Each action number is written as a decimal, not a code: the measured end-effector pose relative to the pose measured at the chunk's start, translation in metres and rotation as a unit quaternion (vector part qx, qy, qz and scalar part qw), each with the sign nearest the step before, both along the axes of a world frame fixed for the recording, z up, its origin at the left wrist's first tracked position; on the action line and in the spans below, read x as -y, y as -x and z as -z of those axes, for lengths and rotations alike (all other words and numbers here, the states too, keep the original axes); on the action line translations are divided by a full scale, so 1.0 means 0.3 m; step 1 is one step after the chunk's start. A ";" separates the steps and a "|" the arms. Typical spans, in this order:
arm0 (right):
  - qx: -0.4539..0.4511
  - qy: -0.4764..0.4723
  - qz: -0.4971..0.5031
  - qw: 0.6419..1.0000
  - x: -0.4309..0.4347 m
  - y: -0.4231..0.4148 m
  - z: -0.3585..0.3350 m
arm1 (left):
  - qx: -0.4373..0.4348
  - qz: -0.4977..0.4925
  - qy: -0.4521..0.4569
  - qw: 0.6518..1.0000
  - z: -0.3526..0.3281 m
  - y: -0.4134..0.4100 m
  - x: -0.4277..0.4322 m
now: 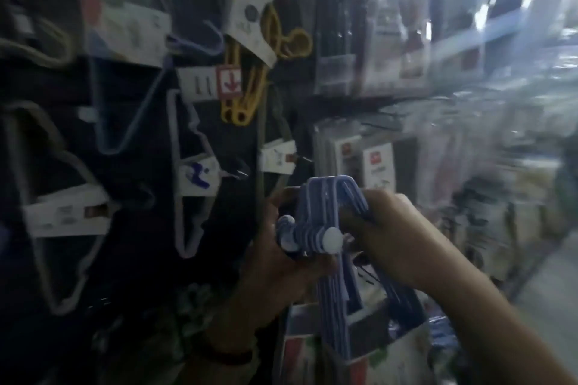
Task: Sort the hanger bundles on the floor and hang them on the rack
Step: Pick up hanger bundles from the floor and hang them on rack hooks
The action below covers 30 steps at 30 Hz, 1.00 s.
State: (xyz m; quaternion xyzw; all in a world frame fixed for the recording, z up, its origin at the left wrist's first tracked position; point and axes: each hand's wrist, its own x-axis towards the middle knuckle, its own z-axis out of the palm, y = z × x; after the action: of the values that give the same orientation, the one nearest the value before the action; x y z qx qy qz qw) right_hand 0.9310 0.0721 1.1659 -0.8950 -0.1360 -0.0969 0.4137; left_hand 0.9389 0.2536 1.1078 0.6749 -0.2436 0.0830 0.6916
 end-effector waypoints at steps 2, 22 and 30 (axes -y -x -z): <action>0.016 -0.004 -0.064 0.998 -0.016 -0.040 -0.083 | -0.001 -0.076 0.028 0.997 -0.080 0.002 -0.022; 0.159 -0.121 -0.261 0.945 -0.327 -0.154 -0.739 | 0.132 -0.524 -0.130 0.831 -0.766 0.366 -0.350; 0.232 0.005 -0.166 0.958 -0.433 -0.223 -0.940 | 0.063 -0.583 -0.358 0.727 -1.037 0.413 -0.484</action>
State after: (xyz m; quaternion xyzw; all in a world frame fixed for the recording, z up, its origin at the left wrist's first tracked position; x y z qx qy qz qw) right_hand 0.9978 0.2020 1.4481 -0.8147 -0.3754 -0.2311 0.3767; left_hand 0.8151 0.3988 1.4190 0.8749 0.1430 0.4184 0.1974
